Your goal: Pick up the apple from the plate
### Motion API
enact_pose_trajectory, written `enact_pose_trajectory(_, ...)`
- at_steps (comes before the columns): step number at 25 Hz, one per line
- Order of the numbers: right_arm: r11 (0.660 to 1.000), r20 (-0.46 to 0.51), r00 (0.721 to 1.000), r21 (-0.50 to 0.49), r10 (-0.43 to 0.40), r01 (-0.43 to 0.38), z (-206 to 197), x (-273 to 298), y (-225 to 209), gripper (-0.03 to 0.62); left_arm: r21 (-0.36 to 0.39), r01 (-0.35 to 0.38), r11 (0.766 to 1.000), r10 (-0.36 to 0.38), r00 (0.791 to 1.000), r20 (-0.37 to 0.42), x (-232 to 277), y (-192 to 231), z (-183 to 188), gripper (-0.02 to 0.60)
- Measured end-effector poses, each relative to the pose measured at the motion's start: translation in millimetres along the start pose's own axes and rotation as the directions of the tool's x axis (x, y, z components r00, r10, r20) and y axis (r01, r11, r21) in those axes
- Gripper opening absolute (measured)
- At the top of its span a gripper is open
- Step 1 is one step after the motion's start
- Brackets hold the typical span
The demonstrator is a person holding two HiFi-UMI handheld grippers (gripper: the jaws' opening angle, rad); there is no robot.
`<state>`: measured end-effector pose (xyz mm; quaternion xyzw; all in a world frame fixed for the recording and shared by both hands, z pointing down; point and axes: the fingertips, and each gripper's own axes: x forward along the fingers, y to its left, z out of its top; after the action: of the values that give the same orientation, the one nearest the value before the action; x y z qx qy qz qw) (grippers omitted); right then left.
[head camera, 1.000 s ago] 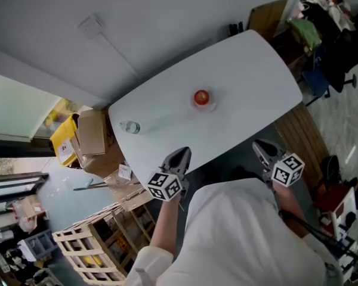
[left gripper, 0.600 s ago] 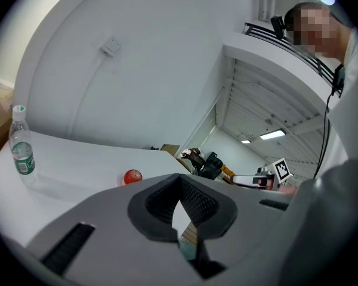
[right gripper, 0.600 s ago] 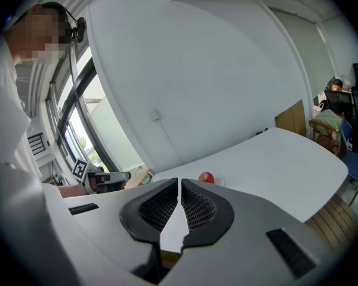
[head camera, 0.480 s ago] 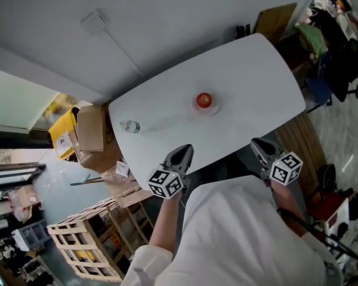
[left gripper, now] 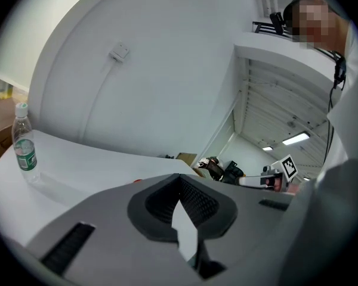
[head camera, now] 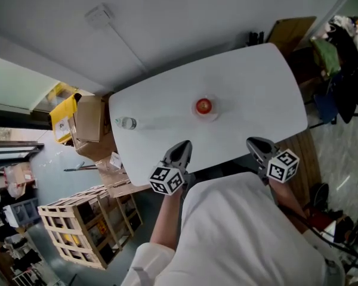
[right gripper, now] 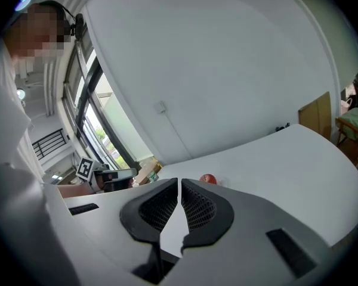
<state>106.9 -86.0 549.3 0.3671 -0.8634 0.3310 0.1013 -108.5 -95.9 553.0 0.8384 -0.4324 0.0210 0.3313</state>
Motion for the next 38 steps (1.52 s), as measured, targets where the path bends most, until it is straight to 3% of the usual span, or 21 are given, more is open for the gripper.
enact_pose_trajectory(6, 0.999, -0.074, 0.996, 0.005, 0.051, -0.051, 1.2, 7.0, -22.6, 0.043, 0.015, -0.066, 0.998, 0.066, 0.998, 0.015, 39.8, 11.6, -1.6, 0.008)
enact_pose_trajectory(8, 0.998, -0.093, 0.994, 0.009, 0.062, -0.061, 2.1, 7.3, -31.3, 0.041, 0.020, -0.082, 0.996, 0.082, 0.997, 0.006, 55.2, 16.9, -4.2, 0.058)
enact_pose_trajectory(16, 0.996, -0.155, 0.984, 0.032, 0.088, -0.084, 4.1, 13.1, -63.9, 0.043, 0.089, -0.158, 0.983, 0.167, 0.981, -0.101, 124.0, 53.4, -33.2, 0.150)
enact_pose_trajectory(27, 0.992, -0.222, 0.967, 0.066, 0.121, -0.109, 4.7, 26.6, -95.8, 0.043, 0.143, -0.269, 0.952, 0.296, 0.928, -0.225, 188.0, 102.5, -71.1, 0.258)
enact_pose_trajectory(33, 0.992, -0.244, 0.963, 0.081, 0.118, -0.101, 1.8, 27.3, -115.2, 0.041, 0.203, -0.320, 0.925, 0.369, 0.885, -0.285, 215.2, 125.6, -89.6, 0.344)
enact_pose_trajectory(38, 0.991, -0.252, 0.960, 0.089, 0.118, -0.098, 1.2, 23.3, -126.9, 0.043, 0.210, -0.348, 0.914, 0.400, 0.861, -0.315, 233.4, 138.4, -103.6, 0.396)
